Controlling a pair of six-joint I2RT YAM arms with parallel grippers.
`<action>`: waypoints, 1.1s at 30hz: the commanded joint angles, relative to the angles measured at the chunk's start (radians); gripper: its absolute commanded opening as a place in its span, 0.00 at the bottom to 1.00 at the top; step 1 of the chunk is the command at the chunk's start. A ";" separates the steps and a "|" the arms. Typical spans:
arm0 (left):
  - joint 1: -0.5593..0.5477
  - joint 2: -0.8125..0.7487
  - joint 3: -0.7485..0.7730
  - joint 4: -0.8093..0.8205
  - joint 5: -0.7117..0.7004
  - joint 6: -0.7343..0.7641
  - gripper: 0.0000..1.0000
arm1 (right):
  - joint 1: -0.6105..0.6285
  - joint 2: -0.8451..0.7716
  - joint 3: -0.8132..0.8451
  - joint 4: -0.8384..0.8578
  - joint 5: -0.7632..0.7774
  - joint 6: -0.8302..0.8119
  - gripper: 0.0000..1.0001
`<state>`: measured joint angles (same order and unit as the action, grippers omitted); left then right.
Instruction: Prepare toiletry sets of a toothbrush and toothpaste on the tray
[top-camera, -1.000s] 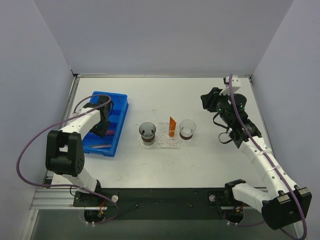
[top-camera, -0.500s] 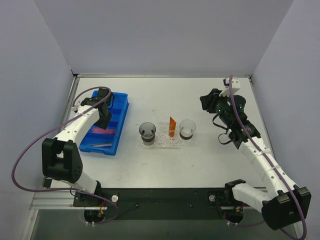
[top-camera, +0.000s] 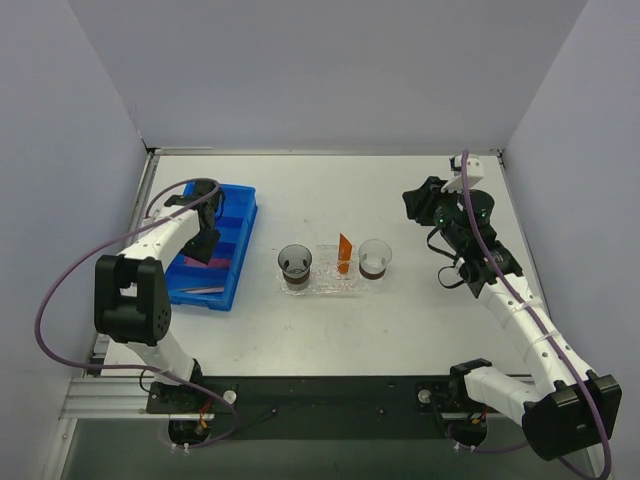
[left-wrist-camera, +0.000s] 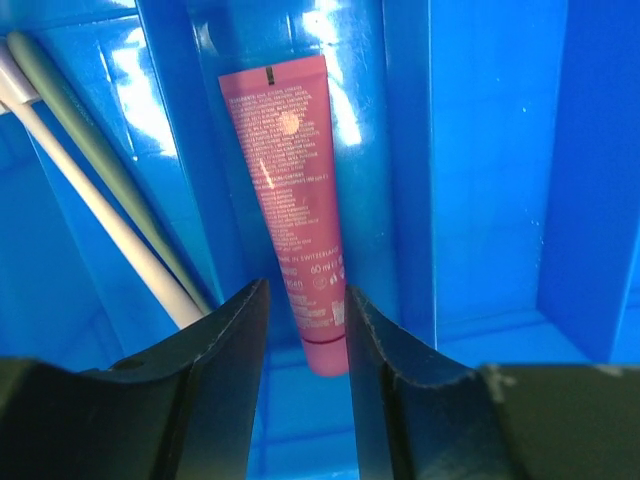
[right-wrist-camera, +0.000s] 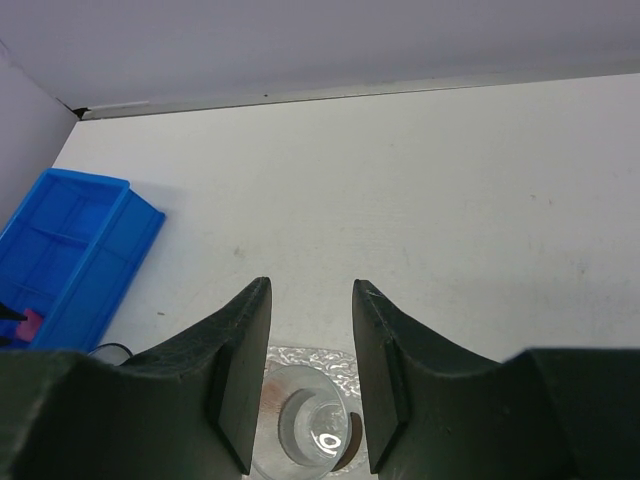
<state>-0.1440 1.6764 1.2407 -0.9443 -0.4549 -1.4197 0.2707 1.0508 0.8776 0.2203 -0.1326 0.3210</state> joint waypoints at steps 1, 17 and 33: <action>0.032 0.020 -0.015 0.038 -0.001 -0.010 0.47 | -0.008 -0.028 -0.002 0.053 -0.010 0.013 0.34; 0.052 0.120 -0.047 0.105 0.041 0.064 0.57 | -0.018 -0.031 -0.005 0.059 -0.012 0.018 0.34; 0.052 0.062 -0.030 0.062 -0.011 0.107 0.21 | -0.021 -0.029 -0.008 0.067 -0.021 0.029 0.34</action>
<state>-0.0982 1.7771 1.1854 -0.8162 -0.4164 -1.3373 0.2558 1.0504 0.8745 0.2211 -0.1390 0.3405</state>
